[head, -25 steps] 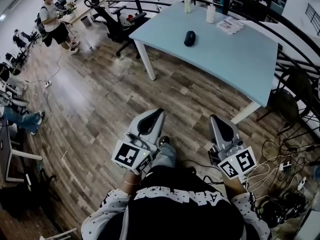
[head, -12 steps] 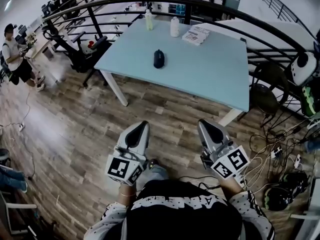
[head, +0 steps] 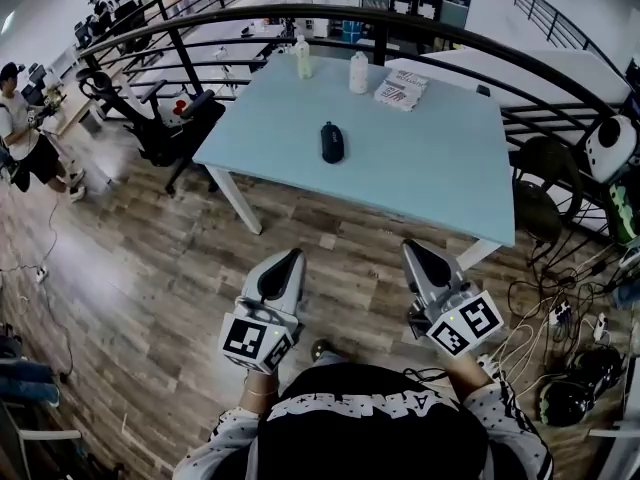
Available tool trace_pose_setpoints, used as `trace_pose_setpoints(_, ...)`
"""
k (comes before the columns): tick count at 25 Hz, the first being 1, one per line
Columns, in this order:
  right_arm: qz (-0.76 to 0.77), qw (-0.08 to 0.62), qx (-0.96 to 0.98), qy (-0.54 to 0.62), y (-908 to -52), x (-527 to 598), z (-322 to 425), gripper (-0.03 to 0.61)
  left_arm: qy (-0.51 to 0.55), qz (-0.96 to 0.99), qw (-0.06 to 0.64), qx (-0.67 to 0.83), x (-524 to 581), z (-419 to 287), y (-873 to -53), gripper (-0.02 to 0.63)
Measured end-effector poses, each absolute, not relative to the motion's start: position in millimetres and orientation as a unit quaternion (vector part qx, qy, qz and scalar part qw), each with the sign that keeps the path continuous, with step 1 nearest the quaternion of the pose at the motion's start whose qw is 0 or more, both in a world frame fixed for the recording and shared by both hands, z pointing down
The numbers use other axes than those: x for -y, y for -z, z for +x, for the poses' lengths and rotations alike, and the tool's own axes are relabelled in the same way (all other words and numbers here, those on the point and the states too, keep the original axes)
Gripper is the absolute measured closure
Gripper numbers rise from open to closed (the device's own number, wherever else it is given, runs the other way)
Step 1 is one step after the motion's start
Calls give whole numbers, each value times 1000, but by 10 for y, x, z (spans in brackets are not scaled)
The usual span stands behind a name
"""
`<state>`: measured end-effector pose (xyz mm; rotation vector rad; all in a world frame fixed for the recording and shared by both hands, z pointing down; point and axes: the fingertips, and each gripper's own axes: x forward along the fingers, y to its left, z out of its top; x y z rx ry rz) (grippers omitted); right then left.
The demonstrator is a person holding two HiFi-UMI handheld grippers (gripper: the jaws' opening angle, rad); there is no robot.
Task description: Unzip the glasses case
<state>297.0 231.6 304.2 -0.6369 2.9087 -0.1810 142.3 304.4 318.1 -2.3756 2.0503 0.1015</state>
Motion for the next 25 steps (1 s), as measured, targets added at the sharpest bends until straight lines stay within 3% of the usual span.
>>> trace_pose_setpoints(14,-231,74,-968,70,-3127,-1926,1829,588,-40,-748,-14,-662,-2784,109,-3226,614)
trace_pose_setpoints(25,-252,60,-963,79,-3193,-1665,1767,586,-45,-766,-43,-640,-2448,50,-3327,614)
